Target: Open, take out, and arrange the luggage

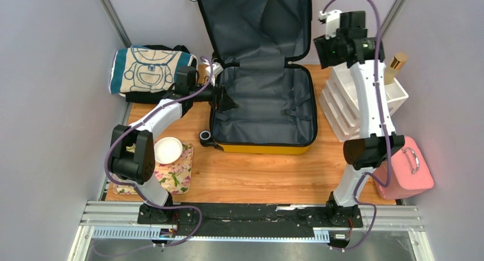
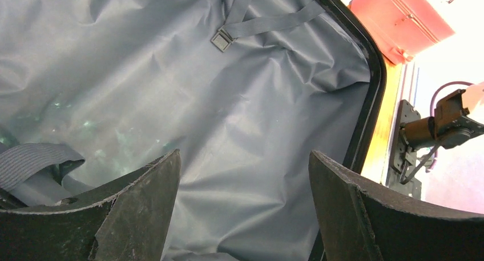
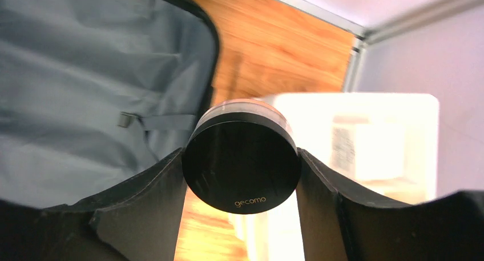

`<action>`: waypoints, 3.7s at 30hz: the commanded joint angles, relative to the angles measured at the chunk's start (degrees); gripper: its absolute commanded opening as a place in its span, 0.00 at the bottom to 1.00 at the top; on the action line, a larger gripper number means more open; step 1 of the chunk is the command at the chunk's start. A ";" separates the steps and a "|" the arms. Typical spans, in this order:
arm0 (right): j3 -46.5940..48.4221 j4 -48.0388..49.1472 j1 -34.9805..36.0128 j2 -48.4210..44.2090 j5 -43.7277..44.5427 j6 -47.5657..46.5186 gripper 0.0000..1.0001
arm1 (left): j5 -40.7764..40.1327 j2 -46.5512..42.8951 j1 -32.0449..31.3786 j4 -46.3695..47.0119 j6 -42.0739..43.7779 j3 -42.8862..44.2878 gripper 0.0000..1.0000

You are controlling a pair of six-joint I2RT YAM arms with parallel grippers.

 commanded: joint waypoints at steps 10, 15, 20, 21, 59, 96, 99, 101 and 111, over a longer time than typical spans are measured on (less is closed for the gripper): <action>1.59 1.35 -11.15 0.07 2.05 -3.45 0.47 | 4.00 1.85 0.11 4.20 -2.10 3.73 0.90; 1.24 1.61 -12.11 3.06 2.13 -2.84 0.47 | 3.12 0.89 0.11 2.36 -0.78 3.73 0.90; 1.15 1.61 -13.26 5.43 1.08 -1.70 0.47 | 2.16 0.18 0.11 2.09 -0.43 3.03 0.90; 1.15 1.35 -13.95 5.70 0.64 -1.52 0.47 | 1.81 0.10 0.11 2.18 -0.43 3.03 0.90; -1.75 4.68 -15.02 6.49 -3.06 -2.57 0.52 | 0.31 2.65 -0.33 3.32 -1.74 5.23 0.91; 0.97 2.84 -19.76 8.95 -5.07 -0.99 0.78 | 0.14 2.73 -0.69 0.86 -1.13 6.28 0.91; 1.76 2.58 -19.76 8.86 -5.95 -0.46 0.82 | 0.13 2.91 -0.68 0.86 -1.13 6.54 0.91; 2.20 2.58 -19.67 8.69 -6.74 -0.03 0.83 | -0.04 3.00 -0.77 0.77 -1.13 6.72 0.91; 4.13 6.44 -17.48 5.17 -13.94 3.04 0.84 | -4.69 5.80 -0.77 -13.08 2.38 14.97 0.91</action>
